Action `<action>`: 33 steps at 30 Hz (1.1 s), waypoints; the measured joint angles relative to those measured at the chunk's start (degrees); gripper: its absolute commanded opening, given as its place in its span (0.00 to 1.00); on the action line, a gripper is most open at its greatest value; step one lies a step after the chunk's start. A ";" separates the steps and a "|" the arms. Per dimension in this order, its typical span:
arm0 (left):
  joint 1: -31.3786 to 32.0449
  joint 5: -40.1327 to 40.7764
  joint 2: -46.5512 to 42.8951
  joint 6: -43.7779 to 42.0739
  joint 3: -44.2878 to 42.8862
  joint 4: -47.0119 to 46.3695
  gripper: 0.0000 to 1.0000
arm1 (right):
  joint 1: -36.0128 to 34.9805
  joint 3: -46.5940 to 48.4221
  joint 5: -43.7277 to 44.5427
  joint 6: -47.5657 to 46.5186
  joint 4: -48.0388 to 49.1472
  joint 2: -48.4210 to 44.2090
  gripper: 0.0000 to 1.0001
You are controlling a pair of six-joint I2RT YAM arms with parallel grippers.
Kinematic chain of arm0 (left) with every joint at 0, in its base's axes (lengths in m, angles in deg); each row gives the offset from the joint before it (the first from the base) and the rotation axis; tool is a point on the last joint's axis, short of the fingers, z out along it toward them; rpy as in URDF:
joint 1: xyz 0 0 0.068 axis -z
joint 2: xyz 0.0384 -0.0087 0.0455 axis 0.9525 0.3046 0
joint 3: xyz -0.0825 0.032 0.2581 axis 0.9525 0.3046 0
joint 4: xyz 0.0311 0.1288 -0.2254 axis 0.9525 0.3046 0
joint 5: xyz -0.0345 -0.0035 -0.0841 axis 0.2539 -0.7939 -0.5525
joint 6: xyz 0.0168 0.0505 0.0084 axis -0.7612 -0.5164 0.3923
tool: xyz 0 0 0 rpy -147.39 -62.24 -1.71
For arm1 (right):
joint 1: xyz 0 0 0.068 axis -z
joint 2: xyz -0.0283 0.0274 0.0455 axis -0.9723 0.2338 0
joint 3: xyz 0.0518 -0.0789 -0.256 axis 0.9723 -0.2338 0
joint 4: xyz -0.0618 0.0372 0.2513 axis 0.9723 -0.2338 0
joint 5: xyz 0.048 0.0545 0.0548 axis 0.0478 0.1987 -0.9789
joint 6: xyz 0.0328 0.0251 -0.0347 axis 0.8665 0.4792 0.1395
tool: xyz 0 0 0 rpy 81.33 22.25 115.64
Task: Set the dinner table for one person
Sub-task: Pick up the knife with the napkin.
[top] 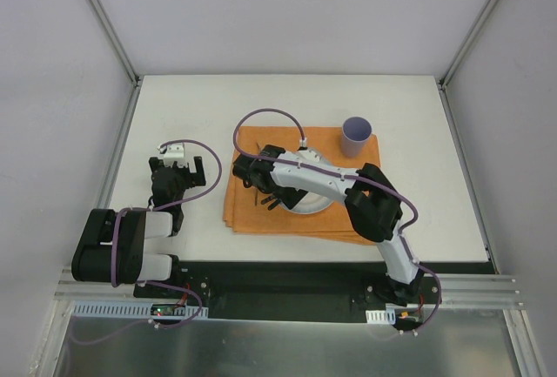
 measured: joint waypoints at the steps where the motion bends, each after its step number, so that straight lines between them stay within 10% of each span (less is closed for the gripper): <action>1: 0.00 0.00 0.00 0.02 0.00 -0.02 0.99 | -0.02 0.13 0.09 0.42 -0.07 0.33 0.84; 33: 0.00 0.00 0.00 0.02 0.00 0.00 0.99 | -0.02 0.20 3.19 4.13 -3.37 3.17 0.64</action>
